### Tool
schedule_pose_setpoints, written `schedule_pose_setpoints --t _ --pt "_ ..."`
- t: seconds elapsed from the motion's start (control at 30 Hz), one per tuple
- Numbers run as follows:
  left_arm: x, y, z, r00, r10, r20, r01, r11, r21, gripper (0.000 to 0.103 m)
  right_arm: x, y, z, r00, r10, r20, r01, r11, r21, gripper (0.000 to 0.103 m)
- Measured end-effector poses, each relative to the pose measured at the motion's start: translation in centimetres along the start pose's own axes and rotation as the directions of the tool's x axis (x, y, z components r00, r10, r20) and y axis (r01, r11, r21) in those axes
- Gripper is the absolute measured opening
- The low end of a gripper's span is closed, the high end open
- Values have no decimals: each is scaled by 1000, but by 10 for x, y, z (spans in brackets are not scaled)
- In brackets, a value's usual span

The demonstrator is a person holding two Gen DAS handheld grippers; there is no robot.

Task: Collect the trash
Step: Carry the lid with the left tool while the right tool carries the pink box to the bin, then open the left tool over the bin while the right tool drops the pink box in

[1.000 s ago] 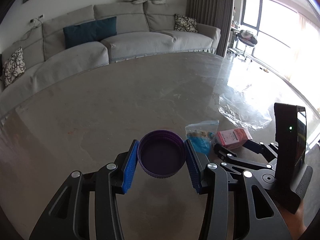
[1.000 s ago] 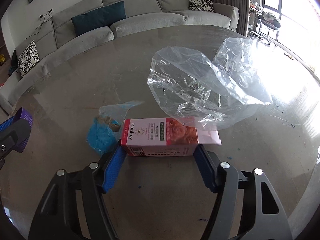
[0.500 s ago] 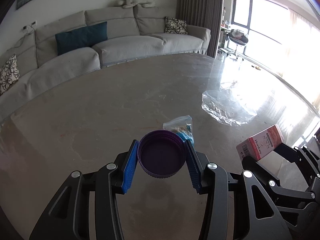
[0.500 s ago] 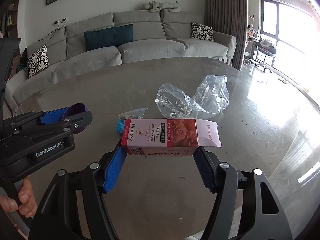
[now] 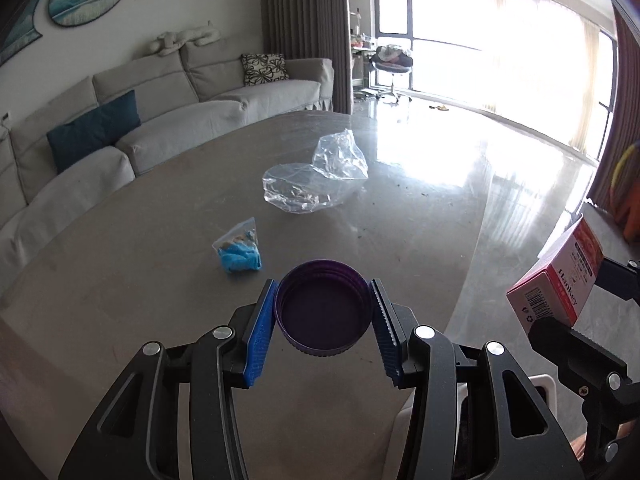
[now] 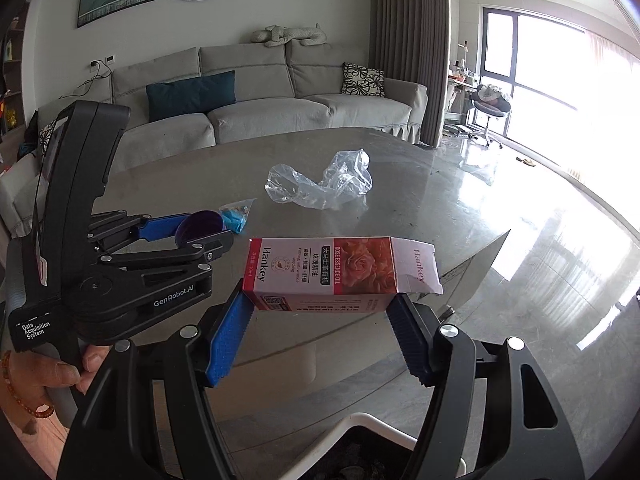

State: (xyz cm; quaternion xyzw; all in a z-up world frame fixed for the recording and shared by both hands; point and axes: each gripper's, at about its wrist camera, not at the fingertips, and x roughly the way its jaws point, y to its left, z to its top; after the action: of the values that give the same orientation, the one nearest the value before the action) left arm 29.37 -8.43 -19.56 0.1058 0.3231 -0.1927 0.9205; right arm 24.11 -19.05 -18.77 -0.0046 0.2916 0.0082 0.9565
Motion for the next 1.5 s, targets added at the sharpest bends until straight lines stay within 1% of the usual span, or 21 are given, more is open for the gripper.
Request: schedule_pose_setpoints --t 0.07,0.13,0.23,0.33,0.47,0.5,0.57,0.7,0.87,1.03,1.07,1.1,1.13,1.17,1.2,1.23,1.27,1.33,1.4,1.47,1.5 --pt "-8 -21 -9 1000 -26 2 26 998 59 46 -11 -7 -12 1000 -26 -9 27 1000 16 67" --pt "-15 -40 -19 998 -66 -11 67 992 105 46 -21 -13 -28 998 -64 -19 64 998 29 67" --pt "-19 -67 -39 991 -123 -54 131 976 172 46 -31 -29 -52 992 -116 -53 119 991 55 67" --pt "-17 -97 -64 978 -170 -122 195 951 239 46 -39 -42 -80 981 -167 -99 175 981 87 67" --pt "-13 -131 -97 955 -213 -208 271 911 311 46 -50 -63 -112 969 -201 -146 223 963 153 67" --pt "-13 -138 -104 952 -217 -217 281 901 331 46 -52 -68 -117 968 -203 -150 227 959 170 67" --pt "-13 -150 -114 953 -213 -218 283 884 373 46 -56 -73 -124 965 -210 -156 238 954 184 67" --pt "-13 -163 -123 947 -227 -227 304 864 401 46 -57 -78 -133 962 -224 -155 252 948 195 67" --pt "-8 -170 -122 940 -246 -237 326 852 409 46 -58 -81 -147 963 -210 -169 243 948 206 67" --pt "0 -176 -125 932 -256 -257 345 845 408 46 -54 -82 -155 962 -201 -183 240 946 220 67" --pt "1 -177 -126 929 -258 -264 350 843 408 46 -52 -82 -155 962 -201 -187 240 946 219 67" --pt "3 -178 -128 922 -267 -278 366 836 410 46 -50 -83 -156 960 -202 -192 242 945 218 67" --pt "6 -181 -130 912 -274 -304 386 822 418 48 -48 -83 -157 960 -202 -196 244 945 219 67" --pt "10 -186 -134 905 -258 -339 394 809 435 76 -49 -85 -159 959 -200 -200 244 944 223 67" --pt "17 -190 -140 904 -220 -366 380 806 454 95 -47 -86 -160 958 -198 -207 244 943 225 67" --pt "20 -191 -144 916 -189 -355 348 815 464 98 -45 -87 -161 957 -198 -214 245 943 226 67" --pt "22 -191 -146 919 -176 -352 336 818 468 98 -44 -87 -162 955 -200 -218 249 942 224 67" --pt "25 -191 -148 916 -171 -363 339 813 473 98 -44 -88 -164 955 -195 -221 246 942 229 67" --pt "25 -187 -146 922 -166 -349 324 825 464 98 -44 -89 -164 955 -196 -221 246 942 229 67" --pt "24 -182 -141 921 -175 -349 327 834 444 98 -43 -89 -164 955 -192 -226 244 942 230 67" --pt "23 -180 -139 923 -176 -342 322 840 436 98 -42 -90 -165 955 -193 -226 245 942 229 67"
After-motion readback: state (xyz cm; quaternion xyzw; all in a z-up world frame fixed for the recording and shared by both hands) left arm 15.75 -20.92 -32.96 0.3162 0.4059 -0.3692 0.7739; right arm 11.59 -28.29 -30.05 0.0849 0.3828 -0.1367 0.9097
